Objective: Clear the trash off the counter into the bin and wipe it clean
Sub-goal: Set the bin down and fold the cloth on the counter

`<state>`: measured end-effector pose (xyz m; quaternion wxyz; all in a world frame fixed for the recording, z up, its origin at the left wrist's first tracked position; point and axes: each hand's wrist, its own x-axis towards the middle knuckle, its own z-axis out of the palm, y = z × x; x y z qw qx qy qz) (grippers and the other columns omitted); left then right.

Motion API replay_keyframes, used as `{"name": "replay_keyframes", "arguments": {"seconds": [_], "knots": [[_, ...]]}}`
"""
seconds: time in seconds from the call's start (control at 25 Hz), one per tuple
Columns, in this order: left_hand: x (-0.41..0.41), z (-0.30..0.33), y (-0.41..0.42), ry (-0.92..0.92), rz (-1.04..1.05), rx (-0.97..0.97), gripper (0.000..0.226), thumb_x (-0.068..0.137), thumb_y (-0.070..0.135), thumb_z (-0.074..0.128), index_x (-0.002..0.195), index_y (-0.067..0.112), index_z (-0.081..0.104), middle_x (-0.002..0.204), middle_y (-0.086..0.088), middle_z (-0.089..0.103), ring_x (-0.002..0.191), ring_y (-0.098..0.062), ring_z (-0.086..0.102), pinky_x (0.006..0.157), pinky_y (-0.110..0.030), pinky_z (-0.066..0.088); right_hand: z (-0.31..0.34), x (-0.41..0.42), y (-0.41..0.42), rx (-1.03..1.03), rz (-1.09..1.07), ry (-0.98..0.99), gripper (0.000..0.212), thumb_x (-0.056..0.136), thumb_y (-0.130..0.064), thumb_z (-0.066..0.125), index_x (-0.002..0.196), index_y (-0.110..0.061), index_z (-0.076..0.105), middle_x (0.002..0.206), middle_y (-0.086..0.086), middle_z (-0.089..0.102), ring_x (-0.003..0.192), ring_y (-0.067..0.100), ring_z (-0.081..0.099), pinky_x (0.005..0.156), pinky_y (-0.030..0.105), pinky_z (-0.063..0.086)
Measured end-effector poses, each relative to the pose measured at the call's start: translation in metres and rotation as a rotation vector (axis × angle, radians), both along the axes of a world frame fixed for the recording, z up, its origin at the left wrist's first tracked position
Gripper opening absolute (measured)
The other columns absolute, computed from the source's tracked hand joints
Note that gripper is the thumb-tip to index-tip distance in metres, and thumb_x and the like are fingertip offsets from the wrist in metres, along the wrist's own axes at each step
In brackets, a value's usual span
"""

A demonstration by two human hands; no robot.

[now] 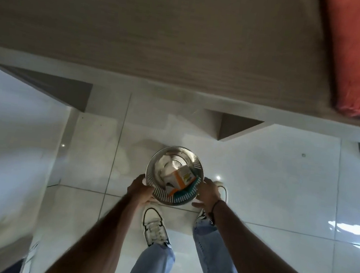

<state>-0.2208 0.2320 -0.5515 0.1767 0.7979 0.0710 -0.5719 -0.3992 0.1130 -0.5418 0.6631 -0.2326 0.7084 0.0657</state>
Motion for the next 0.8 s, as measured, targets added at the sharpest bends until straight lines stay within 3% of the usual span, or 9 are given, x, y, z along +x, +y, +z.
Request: {"name": "replay_keyframes", "arguments": {"seconds": [0.08,0.16,0.24,0.36,0.44,0.56,0.6,0.72,0.8], "knots": [[-0.005,0.028,0.01,0.011,-0.026,0.008,0.054,0.093,0.01,0.065,0.145,0.018,0.052,0.126,-0.022,0.073,0.101,-0.037,0.079,0.084,-0.045,0.067,0.031,-0.003,0.005,-0.05,-0.023,0.038,0.038,0.096,-0.021,0.058,0.133,-0.014,0.058,0.124,0.014,0.064,0.104,0.03,0.061,0.069,0.036,0.054],[-0.011,0.08,0.012,-0.045,-0.112,-0.036,0.042,0.092,0.012,0.064,0.134,0.01,0.064,0.121,-0.024,0.075,0.106,-0.038,0.078,0.093,-0.048,0.065,0.079,-0.004,0.009,-0.083,-0.028,0.057,0.032,0.093,-0.022,0.06,0.122,-0.01,0.066,0.11,0.011,0.067,0.089,0.026,0.063,0.062,0.032,0.053],[-0.015,0.154,0.007,-0.051,-0.185,-0.114,0.032,0.093,0.011,0.063,0.124,0.008,0.069,0.122,-0.025,0.075,0.11,-0.039,0.076,0.101,-0.05,0.061,0.149,-0.002,0.014,-0.085,-0.029,0.03,0.022,0.091,-0.021,0.059,0.108,-0.011,0.07,0.103,0.009,0.069,0.084,0.024,0.065,0.064,0.033,0.054],[-0.01,0.265,-0.01,-0.085,-0.293,-0.263,0.031,0.093,0.014,0.063,0.122,0.011,0.071,0.118,-0.019,0.078,0.105,-0.034,0.078,0.098,-0.048,0.063,0.253,0.001,0.007,-0.147,0.003,-0.032,0.014,0.087,-0.02,0.058,0.092,-0.017,0.071,0.096,0.01,0.073,0.08,0.023,0.07,0.065,0.034,0.056],[-0.002,0.33,-0.024,-0.11,-0.321,-0.374,0.028,0.091,0.012,0.064,0.118,0.01,0.073,0.108,-0.018,0.08,0.094,-0.032,0.08,0.09,-0.042,0.065,0.318,0.003,-0.004,-0.228,0.039,-0.076,0.016,0.085,-0.02,0.06,0.093,-0.016,0.073,0.1,0.017,0.077,0.079,0.025,0.071,0.065,0.034,0.056],[0.008,0.408,-0.055,-0.131,-0.349,-0.524,0.02,0.09,0.003,0.063,0.106,0.008,0.073,0.086,-0.011,0.078,0.058,-0.014,0.075,0.057,-0.024,0.062,0.4,0.005,-0.025,-0.305,0.096,-0.151,0.013,0.086,-0.021,0.062,0.089,-0.014,0.073,0.1,0.017,0.078,0.077,0.026,0.073,0.063,0.031,0.056],[0.011,0.424,-0.068,-0.148,-0.377,-0.567,0.018,0.09,0.002,0.063,0.103,0.009,0.073,0.084,-0.01,0.077,0.052,-0.009,0.071,0.052,-0.02,0.059,0.42,0.005,-0.033,-0.315,0.125,-0.182,0.015,0.087,-0.023,0.061,0.088,-0.013,0.072,0.096,0.016,0.079,0.075,0.026,0.074,0.061,0.03,0.057],[0.016,0.467,-0.113,-0.18,-0.377,-0.666,0.016,0.092,0.001,0.06,0.098,0.011,0.07,0.083,-0.013,0.075,0.054,-0.015,0.069,0.069,-0.036,0.064,0.471,0.003,-0.062,-0.409,0.124,-0.223,0.017,0.087,-0.026,0.06,0.082,-0.014,0.072,0.078,0.01,0.078,0.067,0.024,0.073,0.054,0.024,0.056],[0.013,0.479,-0.144,-0.201,-0.302,-0.669,0.011,0.092,0.001,0.06,0.095,0.009,0.068,0.092,-0.023,0.075,0.072,-0.03,0.07,0.091,-0.053,0.062,0.485,0.001,-0.084,-0.676,0.044,-0.096,0.01,0.081,-0.027,0.066,0.076,-0.019,0.07,0.072,0.001,0.073,0.065,0.022,0.067,0.048,0.014,0.049]]}}
